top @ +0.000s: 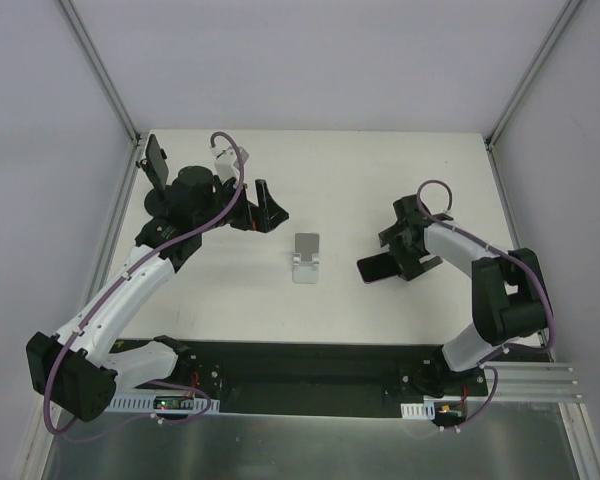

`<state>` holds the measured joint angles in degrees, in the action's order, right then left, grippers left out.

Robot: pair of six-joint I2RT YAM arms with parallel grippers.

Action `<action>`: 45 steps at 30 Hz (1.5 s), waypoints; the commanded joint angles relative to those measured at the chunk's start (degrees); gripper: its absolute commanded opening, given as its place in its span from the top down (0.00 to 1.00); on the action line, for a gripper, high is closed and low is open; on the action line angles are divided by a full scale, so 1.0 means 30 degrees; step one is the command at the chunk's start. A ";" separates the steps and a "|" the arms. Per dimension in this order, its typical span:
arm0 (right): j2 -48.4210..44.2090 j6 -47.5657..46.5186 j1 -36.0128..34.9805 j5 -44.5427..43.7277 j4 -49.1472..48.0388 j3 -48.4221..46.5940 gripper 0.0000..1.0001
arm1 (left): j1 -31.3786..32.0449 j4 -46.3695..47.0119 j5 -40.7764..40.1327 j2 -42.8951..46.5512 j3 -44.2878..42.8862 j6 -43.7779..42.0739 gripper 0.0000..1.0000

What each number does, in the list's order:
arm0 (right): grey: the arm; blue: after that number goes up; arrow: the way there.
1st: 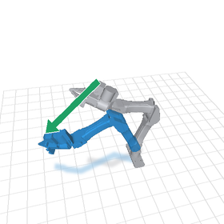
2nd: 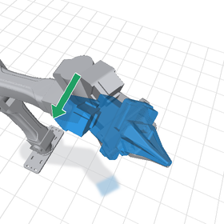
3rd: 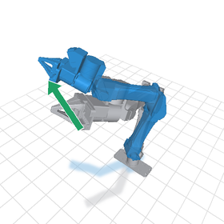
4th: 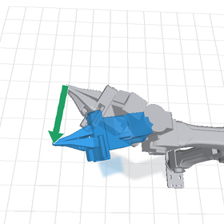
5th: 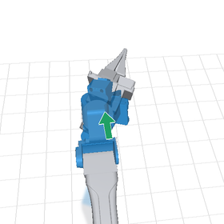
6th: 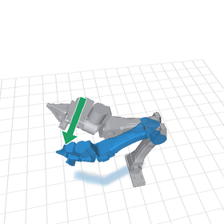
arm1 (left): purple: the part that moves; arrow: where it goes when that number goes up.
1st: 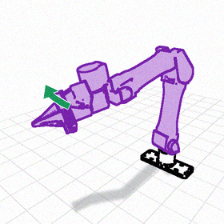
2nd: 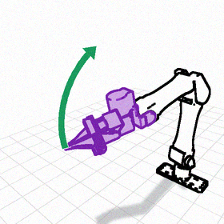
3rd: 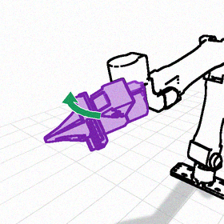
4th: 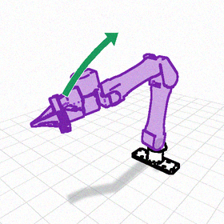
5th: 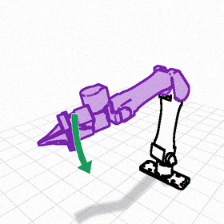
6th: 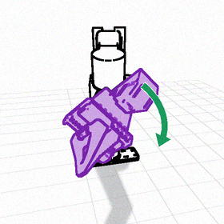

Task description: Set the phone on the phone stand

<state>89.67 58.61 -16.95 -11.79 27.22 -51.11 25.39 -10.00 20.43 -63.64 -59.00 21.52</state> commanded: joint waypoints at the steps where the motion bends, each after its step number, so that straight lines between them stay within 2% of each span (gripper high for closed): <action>1: 0.1018 0.1469 -0.0004 -0.1194 0.1939 -0.1857 0.03 | -0.0230 0.0140 -0.0070 -0.0145 -0.0518 -0.0288 0.01; 9: 0.2599 0.0299 -0.0005 -0.1490 0.3639 -0.3848 0.01 | -0.0230 0.0140 0.0164 -0.0262 -0.0576 -0.0142 0.01; 12: 0.3244 0.0063 -0.0034 -0.1665 0.4399 -0.4494 0.04 | -0.0230 0.0140 0.0574 -0.0175 -0.0606 -0.0024 0.01; 21: 0.4768 0.0062 -0.0296 -0.0640 0.4052 -0.4760 0.19 | -0.0230 0.0169 0.0195 -0.0174 -0.0548 -0.0112 0.01; 32: 0.4623 0.0737 -0.0883 -0.0991 0.3261 -0.3793 0.35 | -0.0230 0.0140 0.0544 -0.0116 -0.0606 0.0004 0.01; 35: 0.4185 0.0883 -0.1117 -0.1253 0.2444 -0.3004 0.46 | -0.0230 0.0140 0.0136 -0.0116 -0.0548 -0.0141 0.01; 38: 0.3569 0.0679 -0.1468 -0.2101 0.1884 -0.2271 0.61 | -0.0230 0.0169 0.0337 -0.0087 -0.0547 -0.0054 0.01; 39: 0.3423 0.0678 -0.1759 -0.2366 0.1883 -0.2153 0.71 | -0.0230 0.0140 0.0456 -0.0058 -0.0576 -0.0025 0.01; 41: 0.2983 0.0446 -0.2112 -0.3244 0.1738 -0.1714 0.82 | -0.0230 0.0169 0.0254 -0.0028 -0.0577 -0.0082 0.01; 42: 0.2866 0.0357 -0.2404 -0.3624 0.1620 -0.1539 0.92 | -0.0259 0.0140 0.0107 -0.0028 -0.0519 -0.0141 0.01; 43: 0.2604 0.0327 -0.2494 -0.3744 0.1503 -0.1218 0.97 | -0.0230 0.0111 0.0048 0.0001 -0.0518 -0.0141 0.01; 45: 0.2165 -0.0052 -0.2757 -0.3891 0.0773 -0.0778 0.99 | -0.0230 0.0169 0.0310 0.0030 -0.0547 -0.0083 0.01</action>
<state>97.08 58.30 -23.22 -23.14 32.36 -57.74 25.39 -10.02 20.62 -64.38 -59.00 21.58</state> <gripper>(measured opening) 0.719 0.992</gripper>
